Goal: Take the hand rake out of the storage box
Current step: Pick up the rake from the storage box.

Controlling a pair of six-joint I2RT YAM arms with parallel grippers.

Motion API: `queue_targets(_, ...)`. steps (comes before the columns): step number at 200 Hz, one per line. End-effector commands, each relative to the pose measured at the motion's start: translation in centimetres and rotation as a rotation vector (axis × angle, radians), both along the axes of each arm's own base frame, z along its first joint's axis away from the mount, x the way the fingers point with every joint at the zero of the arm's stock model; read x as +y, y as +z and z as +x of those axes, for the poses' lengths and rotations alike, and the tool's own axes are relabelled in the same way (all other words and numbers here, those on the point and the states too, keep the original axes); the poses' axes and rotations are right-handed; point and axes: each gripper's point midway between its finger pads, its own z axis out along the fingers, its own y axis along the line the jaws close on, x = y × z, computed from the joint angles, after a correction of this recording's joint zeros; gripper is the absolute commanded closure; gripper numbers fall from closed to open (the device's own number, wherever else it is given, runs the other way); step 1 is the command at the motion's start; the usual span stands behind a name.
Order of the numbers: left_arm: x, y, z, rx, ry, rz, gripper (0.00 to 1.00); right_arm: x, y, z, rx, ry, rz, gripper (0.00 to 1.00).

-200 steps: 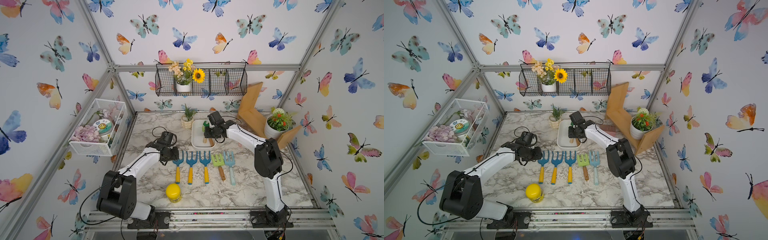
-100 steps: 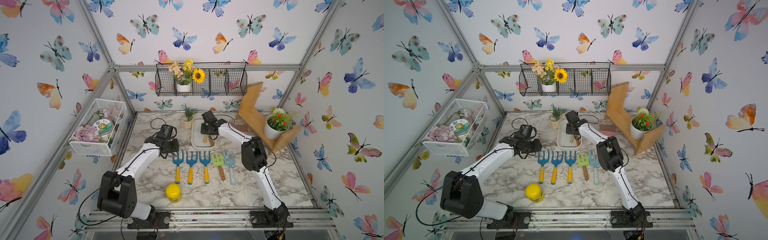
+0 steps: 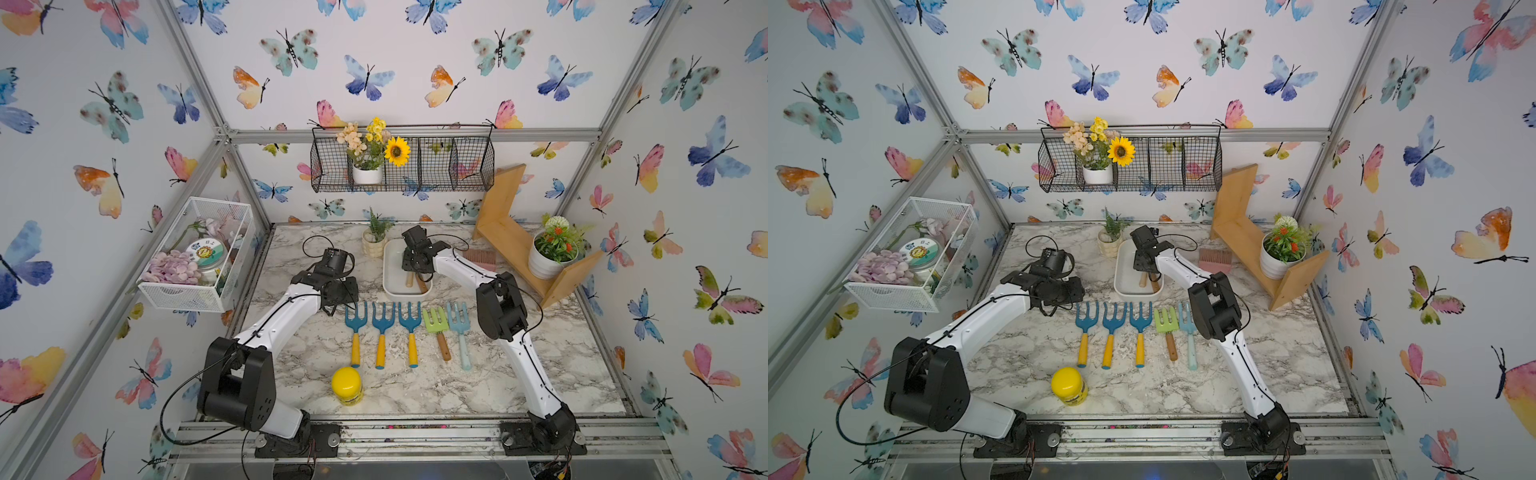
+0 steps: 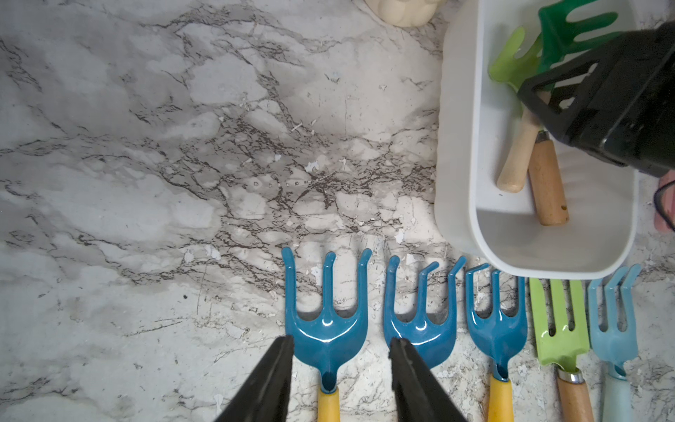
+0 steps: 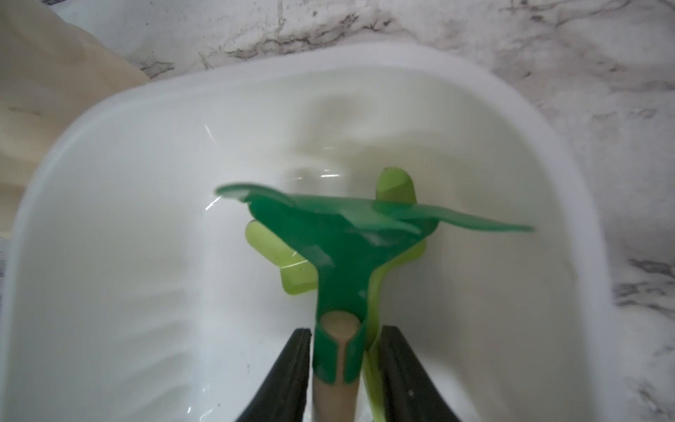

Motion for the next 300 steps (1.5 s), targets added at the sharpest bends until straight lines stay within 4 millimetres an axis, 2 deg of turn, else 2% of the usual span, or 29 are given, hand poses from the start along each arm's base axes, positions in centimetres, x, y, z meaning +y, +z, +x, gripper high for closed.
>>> queue_targets(1,0.5,0.2,0.4,-0.009,0.001,0.04,0.52,-0.3,-1.6,-0.2,0.019,-0.028,-0.021,0.68)
queue_targets(51,0.4,0.4,0.6,-0.015,0.006,0.035,0.52,-0.6,1.9,0.1,-0.05,-0.037,0.005,0.75)
queue_targets(86,0.4,0.6,0.8,-0.016,0.008,0.036,0.52,-0.7,6.1,0.0,-0.116,-0.022,0.031,0.77)
queue_targets(116,0.4,0.7,0.9,-0.018,0.012,0.036,0.52,-1.2,8.9,-0.5,-0.15,0.007,0.025,0.78)
queue_targets(139,0.4,0.9,0.9,-0.017,0.013,0.038,0.52,-2.1,10.4,-1.1,-0.15,0.039,0.013,0.78)
queue_targets(162,0.5,1.2,0.8,-0.021,0.01,0.043,0.52,-4.7,11.5,-2.2,-0.106,0.086,-0.045,0.78)
queue_targets(186,0.6,1.3,0.9,-0.024,0.01,0.053,0.52,-8.7,11.9,-4.6,-0.044,0.13,-0.081,0.78)
queue_targets(193,0.7,1.3,0.9,-0.026,0.01,0.056,0.52,-10.2,11.1,-5.7,-0.007,0.136,-0.088,0.79)
queue_targets(218,0.8,1.2,0.9,-0.023,0.01,0.063,0.52,-15.4,10.8,-9.5,0.07,0.135,-0.114,0.8)
queue_targets(235,0.8,1.2,0.8,-0.023,0.01,0.063,0.52,-18.2,10.0,-12.4,0.128,0.133,-0.141,0.8)
queue_targets(260,0.7,1.2,0.9,-0.023,0.008,0.062,0.52,-21.2,7.9,-16.6,0.226,0.123,-0.144,0.8)
queue_targets(300,0.6,1.7,1.3,-0.032,0.005,0.062,0.52,-23.4,4.7,-21.5,0.329,0.109,-0.149,0.8)
